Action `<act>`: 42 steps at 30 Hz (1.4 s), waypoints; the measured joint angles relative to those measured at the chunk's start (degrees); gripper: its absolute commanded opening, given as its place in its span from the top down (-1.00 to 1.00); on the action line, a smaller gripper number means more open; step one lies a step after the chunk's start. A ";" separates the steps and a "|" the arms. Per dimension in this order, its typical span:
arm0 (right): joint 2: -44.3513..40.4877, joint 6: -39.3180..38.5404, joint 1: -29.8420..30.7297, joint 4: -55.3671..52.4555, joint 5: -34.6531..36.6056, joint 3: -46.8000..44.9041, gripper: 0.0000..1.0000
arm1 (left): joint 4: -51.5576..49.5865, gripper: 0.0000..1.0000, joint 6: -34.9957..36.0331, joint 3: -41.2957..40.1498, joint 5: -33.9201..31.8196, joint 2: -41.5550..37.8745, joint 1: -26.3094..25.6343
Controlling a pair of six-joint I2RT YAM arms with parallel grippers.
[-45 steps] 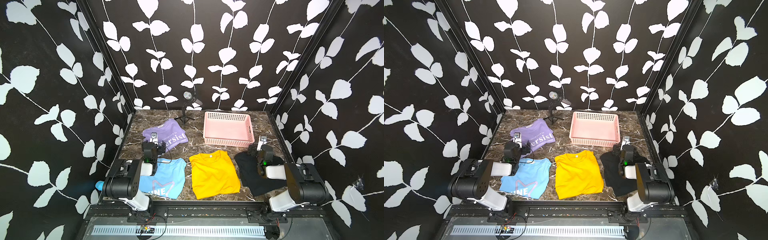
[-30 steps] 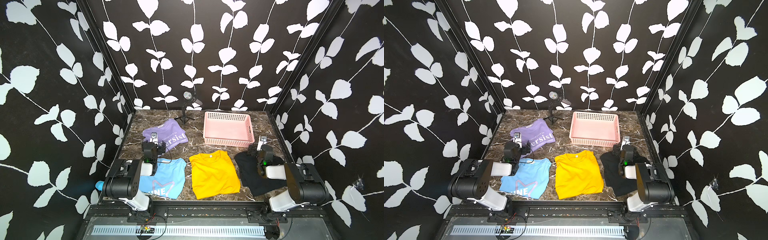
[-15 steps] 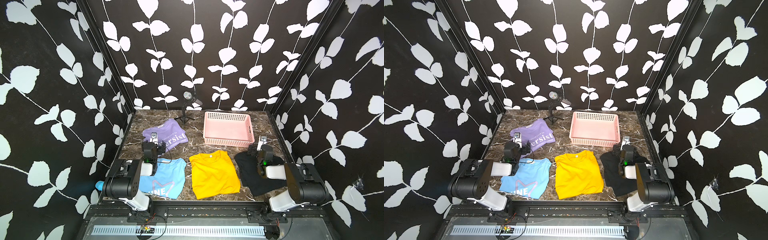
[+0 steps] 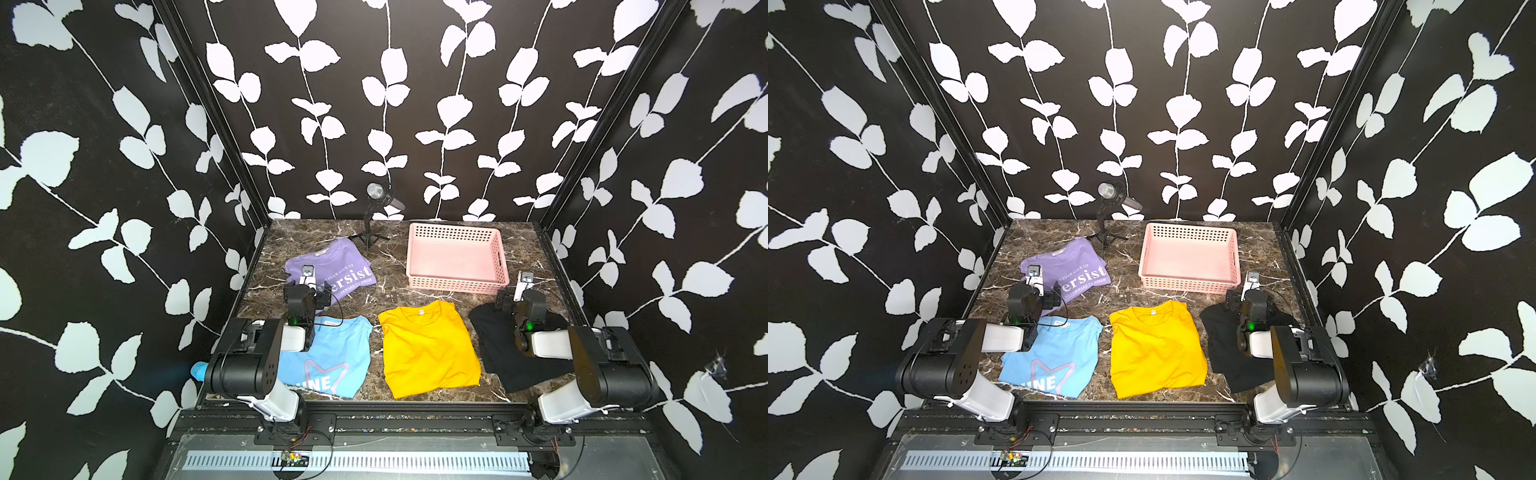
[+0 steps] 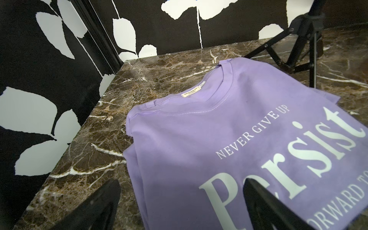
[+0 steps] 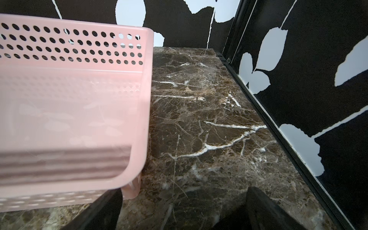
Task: Put the folded t-shirts into the basket
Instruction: Pick up the T-shirt from the center of the board.
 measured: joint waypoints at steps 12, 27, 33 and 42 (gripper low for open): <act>-26.73 11.50 0.04 -29.75 10.14 9.25 -0.97 | -20.37 -0.97 -6.21 5.57 -4.98 -14.45 0.00; -25.92 18.64 20.96 -61.26 -11.21 16.90 -0.81 | -47.41 -0.84 -27.58 14.86 12.37 -16.35 -18.95; -16.90 18.62 27.96 -64.78 -11.50 19.61 -0.77 | -54.23 -0.79 -31.61 14.84 12.02 -12.96 -28.92; -4.85 17.51 29.64 -65.33 -12.00 24.72 -0.66 | -59.65 -0.69 -33.05 18.60 10.99 -5.09 -38.91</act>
